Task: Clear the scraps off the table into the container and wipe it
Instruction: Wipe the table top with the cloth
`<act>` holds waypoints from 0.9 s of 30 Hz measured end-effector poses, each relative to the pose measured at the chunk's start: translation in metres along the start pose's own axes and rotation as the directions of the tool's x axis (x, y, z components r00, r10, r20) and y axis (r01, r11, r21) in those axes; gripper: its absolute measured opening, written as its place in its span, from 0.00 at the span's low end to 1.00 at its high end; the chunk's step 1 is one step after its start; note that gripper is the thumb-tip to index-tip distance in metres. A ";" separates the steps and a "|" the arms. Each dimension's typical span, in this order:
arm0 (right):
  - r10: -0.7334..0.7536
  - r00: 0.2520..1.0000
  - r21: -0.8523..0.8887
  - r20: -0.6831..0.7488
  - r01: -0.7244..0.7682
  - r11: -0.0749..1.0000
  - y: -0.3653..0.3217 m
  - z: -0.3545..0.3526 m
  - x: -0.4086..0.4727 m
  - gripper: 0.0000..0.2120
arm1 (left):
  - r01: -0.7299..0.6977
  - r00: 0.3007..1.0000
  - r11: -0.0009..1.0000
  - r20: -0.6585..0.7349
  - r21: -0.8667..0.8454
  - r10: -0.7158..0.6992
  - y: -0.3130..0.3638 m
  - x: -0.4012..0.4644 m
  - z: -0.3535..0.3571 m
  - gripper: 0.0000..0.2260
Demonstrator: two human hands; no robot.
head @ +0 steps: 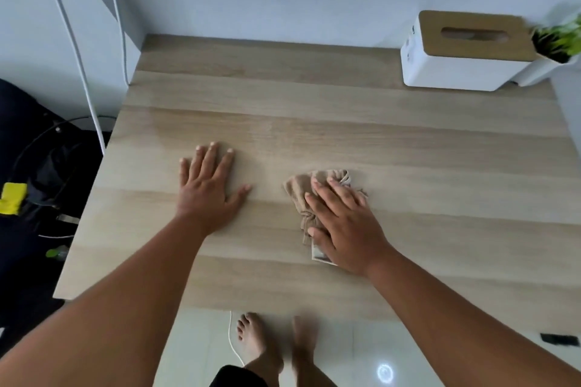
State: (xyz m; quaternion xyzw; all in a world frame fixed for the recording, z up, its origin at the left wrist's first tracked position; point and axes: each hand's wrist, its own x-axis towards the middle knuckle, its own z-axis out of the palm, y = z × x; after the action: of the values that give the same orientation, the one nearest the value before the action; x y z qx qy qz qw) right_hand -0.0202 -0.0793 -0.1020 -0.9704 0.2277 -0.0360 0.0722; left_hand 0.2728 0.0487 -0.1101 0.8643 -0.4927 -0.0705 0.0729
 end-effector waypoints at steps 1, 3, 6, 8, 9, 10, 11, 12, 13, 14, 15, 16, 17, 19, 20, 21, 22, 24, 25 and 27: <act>0.015 1.000 -0.024 -0.005 -0.015 1.000 0.000 0.000 0.007 0.31 | 0.006 1.000 1.000 -0.021 0.010 -0.006 -0.002 0.001 0.003 0.38; 0.061 0.997 -0.040 -0.040 -0.063 0.997 0.003 -0.001 0.029 0.33 | 0.013 0.999 1.000 -0.046 0.028 -0.012 -0.002 0.002 0.007 0.40; 0.091 0.990 -0.012 -0.107 -0.093 0.996 0.009 0.001 0.064 0.31 | 0.020 0.997 1.000 -0.071 0.020 -0.019 -0.002 0.001 0.008 0.42; 0.068 0.989 -0.012 -0.129 -0.070 0.997 0.012 0.005 0.083 0.29 | 0.014 0.996 0.999 -0.091 0.033 -0.011 -0.004 0.002 0.009 0.42; 0.061 0.989 -0.010 -0.131 -0.062 0.998 0.013 0.007 0.092 0.27 | 0.011 0.995 0.999 -0.100 0.036 -0.007 -0.005 0.003 0.010 0.42; 0.060 0.989 -0.007 -0.136 -0.061 0.998 0.015 0.009 0.100 0.26 | 0.009 0.994 0.999 -0.107 0.035 -0.005 -0.006 0.004 0.010 0.42; 0.064 0.987 -0.002 -0.150 -0.065 0.998 0.017 0.010 0.108 0.23 | 0.006 0.994 0.999 -0.112 0.032 -0.002 -0.006 0.004 0.011 0.42; 0.072 0.983 0.008 -0.169 -0.072 0.997 0.018 0.011 0.118 0.20 | 0.005 0.994 1.000 -0.111 0.028 -0.002 -0.008 0.004 0.011 0.42; 0.087 0.978 0.021 -0.191 -0.085 0.996 0.021 0.011 0.129 0.17 | 0.003 0.995 1.000 -0.104 0.025 -0.001 -0.008 0.006 0.011 0.42; 0.103 0.973 0.031 -0.208 -0.099 0.995 0.023 0.012 0.141 0.15 | -0.001 0.996 1.000 -0.094 0.027 0.003 -0.008 0.007 0.011 0.43; 0.115 0.969 0.034 -0.220 -0.110 0.993 0.024 0.012 0.153 0.13 | -0.002 0.996 1.000 -0.087 0.029 0.004 -0.008 0.007 0.011 0.43; 0.125 0.966 0.032 -0.227 -0.121 0.992 0.024 0.012 0.166 0.12 | -0.002 0.996 1.000 -0.086 0.031 0.004 -0.008 0.006 0.011 0.43; 0.138 0.963 0.034 -0.231 -0.134 0.990 0.024 0.013 0.181 0.11 | -0.001 0.996 1.000 -0.086 0.031 0.004 -0.008 0.006 0.011 0.43; 0.182 0.953 0.051 -0.242 -0.175 0.983 0.024 0.012 0.213 0.10 | -0.002 0.997 1.000 -0.081 0.029 0.005 -0.009 0.006 0.010 0.43; 0.207 0.946 0.060 -0.248 -0.198 0.978 0.023 0.011 0.226 0.10 | -0.002 0.997 1.000 -0.075 0.029 0.004 -0.009 0.006 0.010 0.43; 0.227 0.941 0.067 -0.250 -0.217 0.974 0.023 0.010 0.238 0.11 | 0.001 0.998 1.000 -0.070 0.030 0.001 -0.009 0.007 0.010 0.43; 0.244 0.938 0.072 -0.245 -0.233 0.970 0.022 0.010 0.247 0.11 | 0.005 0.998 0.999 -0.064 0.032 -0.003 -0.009 0.007 0.009 0.44; 0.267 0.938 0.068 -0.219 -0.258 0.964 0.020 0.010 0.257 0.13 | 0.014 0.999 0.999 -0.049 0.030 -0.012 -0.008 0.007 0.006 0.44; 0.268 0.941 0.058 -0.204 -0.262 0.963 0.019 0.009 0.257 0.14 | 0.017 0.999 1.000 -0.045 0.026 -0.015 -0.008 0.007 0.006 0.44; 0.224 0.959 0.027 -0.174 -0.223 0.975 0.017 0.007 0.245 0.16 | 0.019 0.999 1.000 -0.037 0.020 -0.018 -0.007 0.007 0.004 0.44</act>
State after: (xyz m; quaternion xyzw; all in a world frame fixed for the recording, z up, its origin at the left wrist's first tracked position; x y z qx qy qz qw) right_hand 0.1925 -0.2028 -0.1021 -0.9313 0.3410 -0.1140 0.0588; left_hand 0.2814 0.0466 -0.1158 0.8707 -0.4839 -0.0502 0.0726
